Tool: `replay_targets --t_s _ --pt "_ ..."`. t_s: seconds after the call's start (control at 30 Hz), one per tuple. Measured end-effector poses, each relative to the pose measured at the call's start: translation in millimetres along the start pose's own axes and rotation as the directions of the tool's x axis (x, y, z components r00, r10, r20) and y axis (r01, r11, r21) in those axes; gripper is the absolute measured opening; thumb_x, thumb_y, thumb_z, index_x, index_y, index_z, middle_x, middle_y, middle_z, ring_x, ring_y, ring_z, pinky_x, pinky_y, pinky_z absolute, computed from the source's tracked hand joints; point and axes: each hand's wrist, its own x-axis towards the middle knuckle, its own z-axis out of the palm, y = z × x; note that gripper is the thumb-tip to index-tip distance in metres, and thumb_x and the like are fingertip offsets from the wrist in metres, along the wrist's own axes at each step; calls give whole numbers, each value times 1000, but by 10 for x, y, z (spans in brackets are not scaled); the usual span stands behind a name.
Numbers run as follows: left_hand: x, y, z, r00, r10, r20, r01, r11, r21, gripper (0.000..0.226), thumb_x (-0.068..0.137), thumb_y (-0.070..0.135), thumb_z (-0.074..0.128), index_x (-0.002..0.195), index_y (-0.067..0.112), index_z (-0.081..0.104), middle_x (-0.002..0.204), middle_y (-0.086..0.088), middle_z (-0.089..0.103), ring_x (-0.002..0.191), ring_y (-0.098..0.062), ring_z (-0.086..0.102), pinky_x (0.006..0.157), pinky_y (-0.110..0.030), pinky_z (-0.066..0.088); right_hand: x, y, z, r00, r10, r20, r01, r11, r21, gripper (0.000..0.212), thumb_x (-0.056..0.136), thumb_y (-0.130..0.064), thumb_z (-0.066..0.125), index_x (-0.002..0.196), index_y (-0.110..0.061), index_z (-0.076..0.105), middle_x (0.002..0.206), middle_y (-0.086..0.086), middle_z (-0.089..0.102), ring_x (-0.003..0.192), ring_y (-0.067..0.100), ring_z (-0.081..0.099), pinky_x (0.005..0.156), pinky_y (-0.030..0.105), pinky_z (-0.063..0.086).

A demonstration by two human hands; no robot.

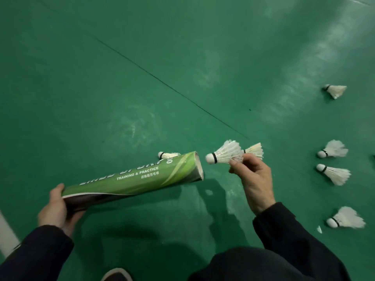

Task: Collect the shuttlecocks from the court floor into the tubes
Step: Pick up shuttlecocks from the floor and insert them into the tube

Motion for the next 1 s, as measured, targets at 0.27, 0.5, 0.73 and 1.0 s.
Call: replay_targets --t_s 0.27,0.5,0.73,1.0 --pt "-74 -72 105 1000 -8 22 8 1000 21 66 87 53 73 140 17 56 133 -6 62 117 -22 64 93 -42 55 -190 -10 159 852 139 505 130 878 -461 28 82 -12 48 97 -8 71 66 16 60 49 13 55 50 35 51" --pt "196 -93 110 999 21 43 -21 1000 3 106 53 68 78 144 20 55 140 -7 65 112 -19 69 87 -43 57 -220 -161 166 542 524 657 -181 836 -518 36 99 -11 56 134 -2 53 58 -11 69 45 6 62 50 24 53" --pt "-48 -134 328 997 64 41 -66 997 37 39 90 51 71 109 19 59 124 -7 66 107 -20 68 90 -42 56 -244 47 207 898 245 365 -138 945 -296 21 87 -9 77 108 -8 72 72 4 62 45 9 42 41 22 39" --pt "8 -72 357 989 139 57 -143 986 86 29 93 50 68 93 24 55 114 -4 66 83 -9 66 84 -40 55 -178 116 87 774 400 491 -215 895 -390 16 94 -14 70 107 -8 75 79 1 75 31 7 39 33 17 32"
